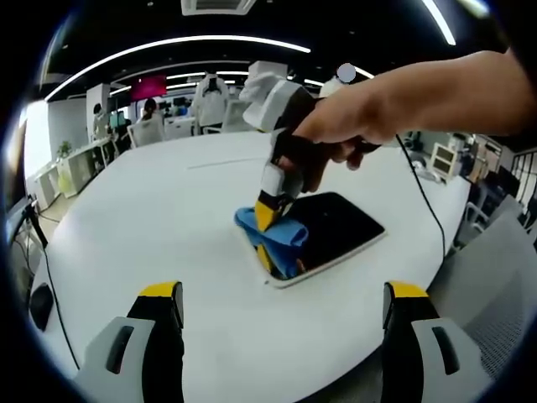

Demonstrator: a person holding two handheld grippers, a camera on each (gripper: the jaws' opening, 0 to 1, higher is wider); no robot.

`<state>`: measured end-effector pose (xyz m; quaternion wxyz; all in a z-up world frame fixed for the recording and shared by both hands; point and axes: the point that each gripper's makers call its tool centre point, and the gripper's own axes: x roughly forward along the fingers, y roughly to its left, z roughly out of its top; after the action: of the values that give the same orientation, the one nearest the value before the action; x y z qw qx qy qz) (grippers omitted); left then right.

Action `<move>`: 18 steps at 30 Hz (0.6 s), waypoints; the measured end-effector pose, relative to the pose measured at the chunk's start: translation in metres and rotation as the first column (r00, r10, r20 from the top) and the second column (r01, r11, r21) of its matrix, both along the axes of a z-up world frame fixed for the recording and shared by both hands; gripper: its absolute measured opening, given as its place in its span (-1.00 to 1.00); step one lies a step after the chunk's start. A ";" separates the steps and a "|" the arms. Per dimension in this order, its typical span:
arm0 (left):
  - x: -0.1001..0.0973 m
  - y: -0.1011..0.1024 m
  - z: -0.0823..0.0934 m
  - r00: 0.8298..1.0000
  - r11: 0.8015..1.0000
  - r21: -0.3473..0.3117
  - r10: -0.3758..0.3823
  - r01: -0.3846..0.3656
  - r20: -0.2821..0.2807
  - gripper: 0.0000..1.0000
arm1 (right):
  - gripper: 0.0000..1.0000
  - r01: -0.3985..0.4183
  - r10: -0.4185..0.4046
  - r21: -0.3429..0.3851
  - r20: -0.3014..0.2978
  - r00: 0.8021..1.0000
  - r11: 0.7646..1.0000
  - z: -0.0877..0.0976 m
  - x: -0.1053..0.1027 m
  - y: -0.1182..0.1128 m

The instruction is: Wipe the mirror surface with the cleaning cloth until all visible marks leave the cleaned area.

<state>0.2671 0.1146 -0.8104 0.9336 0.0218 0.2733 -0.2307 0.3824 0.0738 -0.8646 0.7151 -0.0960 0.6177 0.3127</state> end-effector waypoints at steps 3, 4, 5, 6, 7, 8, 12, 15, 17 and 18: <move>0.000 0.000 0.000 1.000 1.000 0.001 0.001 -0.001 -0.001 0.99 | -0.94 -0.012 0.012 -0.004 -0.011 1.000 1.000 0.000 -0.007 0.001; 0.000 0.000 0.000 1.000 1.000 0.001 0.000 0.000 -0.001 0.99 | -0.94 -0.023 0.023 -0.006 -0.016 1.000 1.000 0.001 -0.010 0.001; 0.000 0.000 0.000 1.000 1.000 0.001 0.000 0.000 -0.003 0.99 | -0.94 -0.031 0.031 -0.009 -0.034 0.999 0.999 0.000 -0.011 0.002; 0.000 0.000 0.000 1.000 1.000 0.000 0.000 0.000 -0.004 0.99 | -0.94 -0.024 0.023 -0.009 -0.031 0.999 1.000 -0.001 -0.010 0.002; 0.000 0.000 -0.001 1.000 1.000 0.001 -0.001 0.001 -0.005 0.99 | -0.94 -0.016 0.016 -0.006 -0.034 0.999 1.000 -0.002 -0.008 0.001; 0.000 0.000 -0.001 1.000 1.000 0.003 -0.002 0.002 -0.005 0.99 | -0.94 -0.004 0.004 -0.002 -0.039 0.999 1.000 -0.003 -0.007 0.001; 0.000 0.000 -0.001 1.000 1.000 0.004 0.001 -0.001 -0.005 0.99 | -0.94 0.013 -0.013 0.014 -0.051 0.999 1.000 -0.001 -0.008 -0.001; 0.000 0.000 -0.001 1.000 1.000 0.005 0.000 0.000 -0.005 0.99 | -0.95 0.026 -0.024 0.024 -0.053 0.998 0.999 0.001 -0.013 -0.002; 0.000 0.000 -0.001 1.000 1.000 0.006 -0.001 0.001 -0.005 0.99 | -0.95 0.025 -0.024 0.027 -0.050 0.998 0.999 0.001 -0.011 -0.001; 0.000 0.000 -0.001 1.000 1.000 0.006 0.001 0.000 -0.005 0.99 | -0.95 0.028 -0.027 0.028 -0.050 0.998 0.999 0.000 -0.011 -0.001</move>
<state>0.2671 0.1149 -0.8114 0.9329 0.0240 0.2763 -0.2297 0.3718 0.0725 -0.8642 0.7051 -0.0694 0.6320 0.3140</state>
